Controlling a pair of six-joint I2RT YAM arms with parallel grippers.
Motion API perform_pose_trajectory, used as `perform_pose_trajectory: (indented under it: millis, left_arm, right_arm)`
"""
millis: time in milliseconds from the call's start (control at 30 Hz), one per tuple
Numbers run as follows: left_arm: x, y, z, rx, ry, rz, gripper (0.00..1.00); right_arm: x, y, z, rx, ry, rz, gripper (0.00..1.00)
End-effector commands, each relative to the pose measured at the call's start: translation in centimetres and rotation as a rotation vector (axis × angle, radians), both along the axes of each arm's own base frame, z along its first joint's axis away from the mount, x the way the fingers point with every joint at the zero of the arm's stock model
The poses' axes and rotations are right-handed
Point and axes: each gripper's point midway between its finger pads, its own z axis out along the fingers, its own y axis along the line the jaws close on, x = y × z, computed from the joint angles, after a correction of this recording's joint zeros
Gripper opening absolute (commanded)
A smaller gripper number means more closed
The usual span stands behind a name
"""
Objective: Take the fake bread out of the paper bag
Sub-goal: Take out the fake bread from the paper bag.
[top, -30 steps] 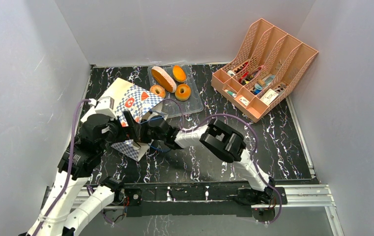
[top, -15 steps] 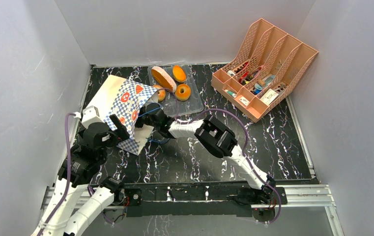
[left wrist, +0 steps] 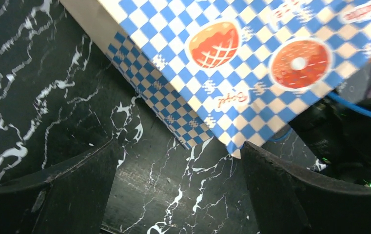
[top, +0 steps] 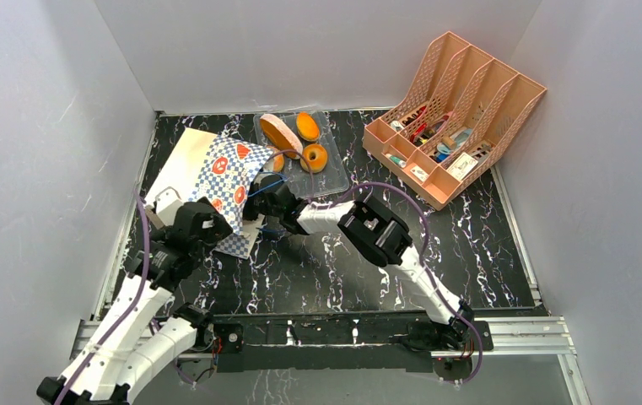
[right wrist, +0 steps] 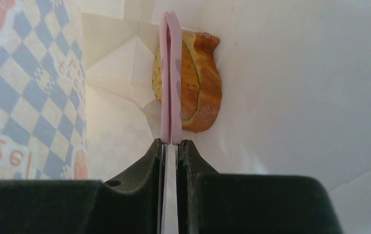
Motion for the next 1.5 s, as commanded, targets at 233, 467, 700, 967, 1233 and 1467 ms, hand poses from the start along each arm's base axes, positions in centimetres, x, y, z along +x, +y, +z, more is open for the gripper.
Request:
perform_pose_trajectory:
  millis: [233,467,700,967,1233,1467]
  left_arm:
    - [0.7,1.7,-5.7,-0.177,-0.094,0.4,0.93]
    - [2.8,0.8,-2.8,-0.251,-0.268,0.335,0.85]
    - [1.0,1.2,-2.5,-0.228,-0.239,0.29,0.82]
    - [2.8,1.3,-3.6,-0.188,-0.3,0.286,0.83]
    - [5.7,1.3,-3.7,-0.157,-0.426,0.3,0.82]
    - [6.5,2.1,-3.7,-0.121,-0.486,0.343,0.67]
  right_arm:
    - [-2.1,-1.3,8.8,0.078,-0.191,0.103,0.0]
    - [-3.0,-2.0,8.1,0.081,-0.186,0.142,0.0]
    - [-3.1,-2.1,7.8,0.055,-0.204,0.163,0.0]
    - [-3.4,-2.3,7.4,0.032,-0.211,0.178,0.0]
    - [-3.8,-2.5,7.3,0.017,-0.222,0.2,0.0]
    - [-4.4,-2.8,6.5,0.012,-0.204,0.213,0.0]
